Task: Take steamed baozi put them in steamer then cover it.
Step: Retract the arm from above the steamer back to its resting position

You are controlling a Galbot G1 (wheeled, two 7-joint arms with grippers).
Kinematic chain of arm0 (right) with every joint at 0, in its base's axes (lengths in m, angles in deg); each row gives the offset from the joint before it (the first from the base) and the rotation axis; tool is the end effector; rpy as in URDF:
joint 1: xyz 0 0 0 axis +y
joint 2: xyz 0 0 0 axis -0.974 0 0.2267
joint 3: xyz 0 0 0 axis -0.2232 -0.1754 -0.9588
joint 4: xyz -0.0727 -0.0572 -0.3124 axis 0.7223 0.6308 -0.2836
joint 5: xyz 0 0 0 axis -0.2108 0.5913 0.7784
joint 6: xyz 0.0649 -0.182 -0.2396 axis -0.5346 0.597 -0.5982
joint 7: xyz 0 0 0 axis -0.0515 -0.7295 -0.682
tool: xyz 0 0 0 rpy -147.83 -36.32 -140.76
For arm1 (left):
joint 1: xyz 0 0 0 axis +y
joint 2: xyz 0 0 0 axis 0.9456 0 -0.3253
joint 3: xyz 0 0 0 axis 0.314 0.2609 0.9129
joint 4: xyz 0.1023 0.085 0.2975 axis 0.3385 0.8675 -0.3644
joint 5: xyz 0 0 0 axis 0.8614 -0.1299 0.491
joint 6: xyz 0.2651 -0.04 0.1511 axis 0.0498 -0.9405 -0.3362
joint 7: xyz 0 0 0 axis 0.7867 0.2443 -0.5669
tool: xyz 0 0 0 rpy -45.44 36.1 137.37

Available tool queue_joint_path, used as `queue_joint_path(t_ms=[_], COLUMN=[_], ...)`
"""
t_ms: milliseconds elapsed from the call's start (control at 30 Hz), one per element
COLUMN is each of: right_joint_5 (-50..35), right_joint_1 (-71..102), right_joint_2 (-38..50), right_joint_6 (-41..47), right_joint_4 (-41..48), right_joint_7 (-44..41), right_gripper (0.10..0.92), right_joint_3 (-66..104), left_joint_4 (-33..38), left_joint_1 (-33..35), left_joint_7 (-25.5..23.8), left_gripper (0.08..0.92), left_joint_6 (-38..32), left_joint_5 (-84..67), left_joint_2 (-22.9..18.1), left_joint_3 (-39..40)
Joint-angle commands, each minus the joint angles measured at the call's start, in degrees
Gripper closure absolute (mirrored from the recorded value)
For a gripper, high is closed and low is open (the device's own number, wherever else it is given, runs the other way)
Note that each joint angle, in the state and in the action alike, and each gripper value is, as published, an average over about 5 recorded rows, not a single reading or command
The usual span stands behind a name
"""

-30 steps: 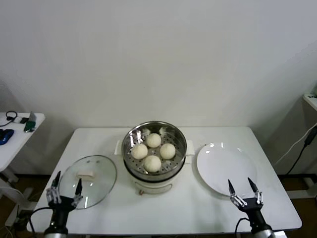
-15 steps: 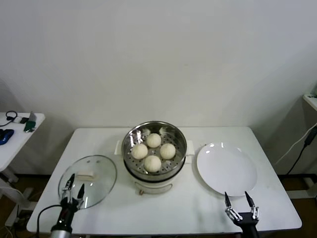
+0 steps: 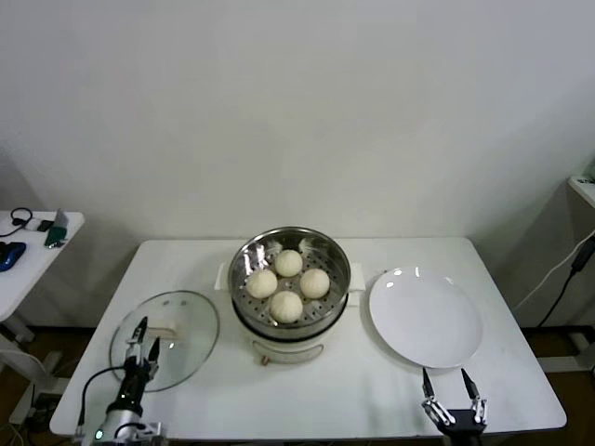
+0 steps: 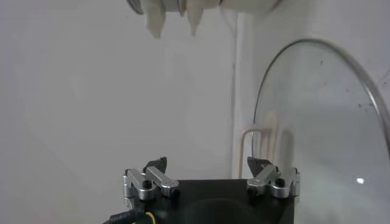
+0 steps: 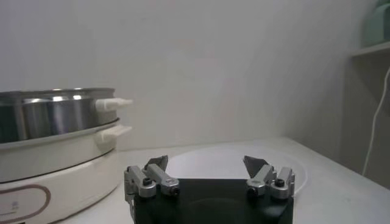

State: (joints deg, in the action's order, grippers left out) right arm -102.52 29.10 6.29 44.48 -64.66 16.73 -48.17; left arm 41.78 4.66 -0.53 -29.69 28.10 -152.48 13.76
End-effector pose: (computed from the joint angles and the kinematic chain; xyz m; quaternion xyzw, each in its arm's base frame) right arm 0.0542 -0.0851 -0.3894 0.0068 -0.9985 -0.0462 0.0282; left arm 0.1503 0.1355 -0.4062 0.0142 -0.7091 -0.7037 0.0428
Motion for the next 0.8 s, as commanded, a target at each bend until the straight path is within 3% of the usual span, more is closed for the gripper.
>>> queue_joint_path(t_ms=[33,467,800], right_joint_5=[1.2,2.8,3.0], right_joint_1=[0.5,1.1,1.3], right_joint_2=[-1.0,-2.3,-2.8], right_joint_6=[-0.5,-0.5,-0.5], right_joint_4=[-0.3,-1.5,-2.0], right_joint_7=[0.0,0.0,0.1], right_gripper=[0.203,0.203,0.203], right_joint_3=[0.0,-0.2,-0.1], left_joint_4=[-4.7,-9.7,-12.1], left_joint_1=[-5.8,-8.2,-8.7], left_joint_7=[-0.4,0.5,1.1], left_gripper=[0.177,0.183,0.433], left_joint_6=[1.6,-0.7,-3.9], left_joint_5=[1.7,2.3,3.1], left_joint_2=[0.7,2.6,2.3], left_joint_3=[0.5,0.6,0.5])
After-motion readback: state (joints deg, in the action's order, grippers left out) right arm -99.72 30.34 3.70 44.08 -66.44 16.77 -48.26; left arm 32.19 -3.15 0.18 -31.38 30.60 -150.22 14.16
